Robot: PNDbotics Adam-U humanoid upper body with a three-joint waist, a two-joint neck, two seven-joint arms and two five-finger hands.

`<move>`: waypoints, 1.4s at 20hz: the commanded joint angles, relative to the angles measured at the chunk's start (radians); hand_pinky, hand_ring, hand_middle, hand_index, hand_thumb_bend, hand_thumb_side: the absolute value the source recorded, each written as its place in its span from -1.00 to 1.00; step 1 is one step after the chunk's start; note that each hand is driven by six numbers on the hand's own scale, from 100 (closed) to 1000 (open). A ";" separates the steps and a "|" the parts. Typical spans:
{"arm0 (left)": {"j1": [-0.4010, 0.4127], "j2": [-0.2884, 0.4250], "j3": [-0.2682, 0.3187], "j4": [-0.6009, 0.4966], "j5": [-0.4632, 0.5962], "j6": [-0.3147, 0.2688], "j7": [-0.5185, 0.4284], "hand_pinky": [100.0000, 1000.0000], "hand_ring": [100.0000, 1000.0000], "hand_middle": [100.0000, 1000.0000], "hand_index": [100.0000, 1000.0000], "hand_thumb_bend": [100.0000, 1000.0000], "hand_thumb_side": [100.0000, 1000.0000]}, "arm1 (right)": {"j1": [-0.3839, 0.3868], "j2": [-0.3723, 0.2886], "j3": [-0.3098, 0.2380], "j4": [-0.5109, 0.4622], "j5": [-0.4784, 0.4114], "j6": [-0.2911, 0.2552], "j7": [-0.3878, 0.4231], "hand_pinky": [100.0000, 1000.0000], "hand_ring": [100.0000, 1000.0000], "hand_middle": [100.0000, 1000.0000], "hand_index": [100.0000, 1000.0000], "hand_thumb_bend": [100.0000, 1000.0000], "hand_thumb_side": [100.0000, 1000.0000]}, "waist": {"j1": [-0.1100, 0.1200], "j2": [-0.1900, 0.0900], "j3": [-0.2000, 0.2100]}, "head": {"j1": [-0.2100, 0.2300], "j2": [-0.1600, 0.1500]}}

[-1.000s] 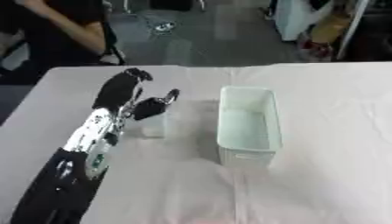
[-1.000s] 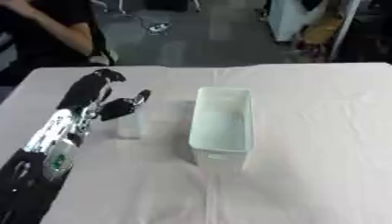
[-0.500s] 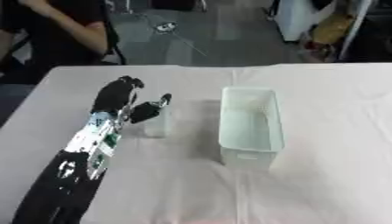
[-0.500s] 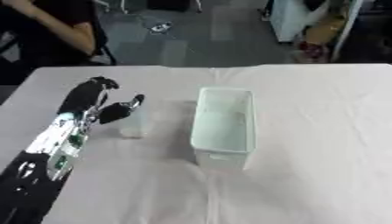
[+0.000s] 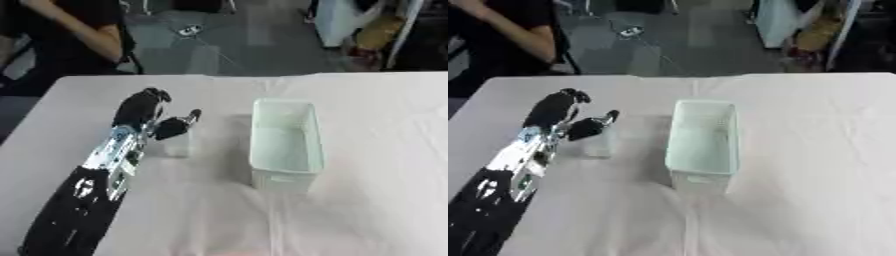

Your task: Pick up objects on the table and place them in the box.

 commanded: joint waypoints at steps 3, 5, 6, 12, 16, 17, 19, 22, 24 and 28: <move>-0.034 0.004 -0.014 0.011 -0.020 -0.017 -0.012 0.57 0.52 0.46 0.60 0.35 0.76 | -0.022 -0.021 -0.002 -0.015 -0.003 -0.001 0.001 0.78 0.82 0.84 0.86 -1.00 0.19 | -0.003 -0.005 0.000 | 0.010 -0.012; -0.042 0.001 -0.021 0.019 -0.027 -0.024 -0.017 0.58 0.52 0.46 0.60 0.36 0.76 | -0.022 -0.021 -0.002 -0.015 -0.003 -0.001 0.001 0.78 0.82 0.84 0.86 -1.00 0.19 | -0.003 -0.005 -0.001 | 0.011 -0.012; -0.045 -0.001 -0.024 0.023 -0.031 -0.028 -0.019 0.58 0.52 0.46 0.60 0.33 0.76 | -0.022 -0.021 -0.002 -0.015 -0.003 -0.001 0.001 0.78 0.82 0.84 0.86 -1.00 0.19 | -0.003 -0.005 -0.001 | 0.012 -0.012; -0.054 -0.004 -0.028 0.040 -0.053 -0.045 -0.029 0.58 0.53 0.46 0.60 0.36 0.76 | -0.023 -0.021 -0.002 -0.015 -0.004 -0.001 0.001 0.78 0.82 0.84 0.86 -1.00 0.19 | -0.003 -0.005 -0.001 | 0.013 -0.011; -0.069 -0.008 -0.030 0.068 -0.071 -0.050 -0.034 0.59 0.53 0.46 0.60 0.38 0.76 | -0.023 -0.021 -0.002 -0.015 -0.004 -0.001 0.001 0.78 0.82 0.84 0.86 -1.00 0.19 | -0.004 -0.005 -0.002 | 0.013 -0.012; -0.075 -0.009 -0.030 0.080 -0.076 -0.050 -0.035 0.59 0.53 0.46 0.60 0.38 0.76 | -0.023 -0.021 -0.002 -0.015 -0.005 -0.001 0.001 0.78 0.82 0.84 0.86 -1.00 0.19 | -0.004 -0.005 -0.002 | 0.014 -0.013; -0.085 -0.012 -0.031 0.103 -0.083 -0.051 -0.035 0.58 0.53 0.46 0.60 0.39 0.76 | -0.023 -0.020 -0.002 -0.015 -0.005 -0.002 0.001 0.78 0.82 0.84 0.86 -1.00 0.19 | -0.005 -0.004 -0.002 | 0.015 -0.013; -0.099 -0.018 -0.032 0.140 -0.095 -0.050 -0.036 0.57 0.53 0.46 0.60 0.42 0.77 | -0.024 -0.020 -0.002 -0.015 -0.005 -0.002 0.001 0.78 0.82 0.84 0.86 -1.00 0.19 | -0.005 -0.003 -0.002 | 0.015 -0.012; -0.111 -0.023 -0.031 0.168 -0.105 -0.049 -0.036 0.56 0.53 0.46 0.60 0.43 0.77 | -0.024 -0.019 -0.002 -0.015 -0.006 -0.003 0.001 0.78 0.82 0.84 0.86 -1.00 0.19 | -0.006 -0.003 -0.002 | 0.016 -0.012; -0.131 -0.034 -0.021 0.233 -0.126 -0.035 -0.034 0.47 0.52 0.46 0.60 0.44 0.77 | -0.025 -0.018 -0.002 -0.015 -0.007 -0.003 0.001 0.78 0.82 0.84 0.86 -1.00 0.19 | -0.006 -0.003 -0.003 | 0.019 -0.013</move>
